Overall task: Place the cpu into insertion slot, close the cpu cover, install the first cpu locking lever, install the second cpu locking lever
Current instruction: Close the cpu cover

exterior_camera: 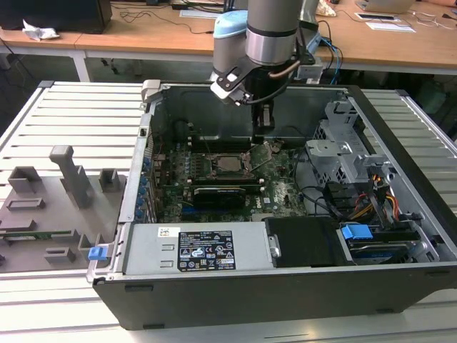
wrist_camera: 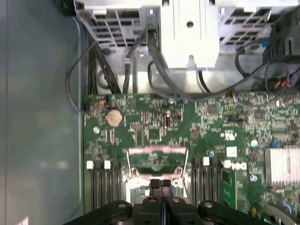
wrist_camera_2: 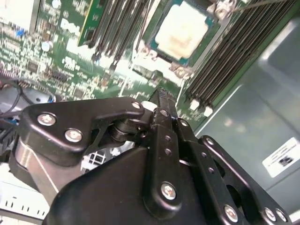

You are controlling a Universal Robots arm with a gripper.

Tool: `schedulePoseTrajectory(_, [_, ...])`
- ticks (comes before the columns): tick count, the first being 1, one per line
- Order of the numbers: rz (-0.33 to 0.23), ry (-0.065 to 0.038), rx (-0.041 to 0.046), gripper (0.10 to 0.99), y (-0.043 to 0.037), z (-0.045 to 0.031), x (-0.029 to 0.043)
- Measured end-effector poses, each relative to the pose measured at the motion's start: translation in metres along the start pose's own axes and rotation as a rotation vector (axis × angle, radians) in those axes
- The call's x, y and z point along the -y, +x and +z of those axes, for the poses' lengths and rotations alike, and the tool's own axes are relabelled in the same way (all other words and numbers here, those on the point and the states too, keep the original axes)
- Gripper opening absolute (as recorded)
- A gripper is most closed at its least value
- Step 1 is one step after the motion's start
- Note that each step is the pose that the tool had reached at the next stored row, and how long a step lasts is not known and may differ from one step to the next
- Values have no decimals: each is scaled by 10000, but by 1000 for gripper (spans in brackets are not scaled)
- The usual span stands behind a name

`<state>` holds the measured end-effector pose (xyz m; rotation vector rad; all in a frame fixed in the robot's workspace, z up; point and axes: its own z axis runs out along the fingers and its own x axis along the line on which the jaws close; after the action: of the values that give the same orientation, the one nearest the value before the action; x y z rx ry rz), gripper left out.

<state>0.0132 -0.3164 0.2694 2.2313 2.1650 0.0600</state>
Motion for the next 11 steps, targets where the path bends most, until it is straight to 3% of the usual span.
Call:
schedulePoseTrajectory(5, [-10, 91, 0, 106, 9, 17, -300])
schedulePoseTrajectory(11, [-339, 161, 2, 106, 13, 97, -440])
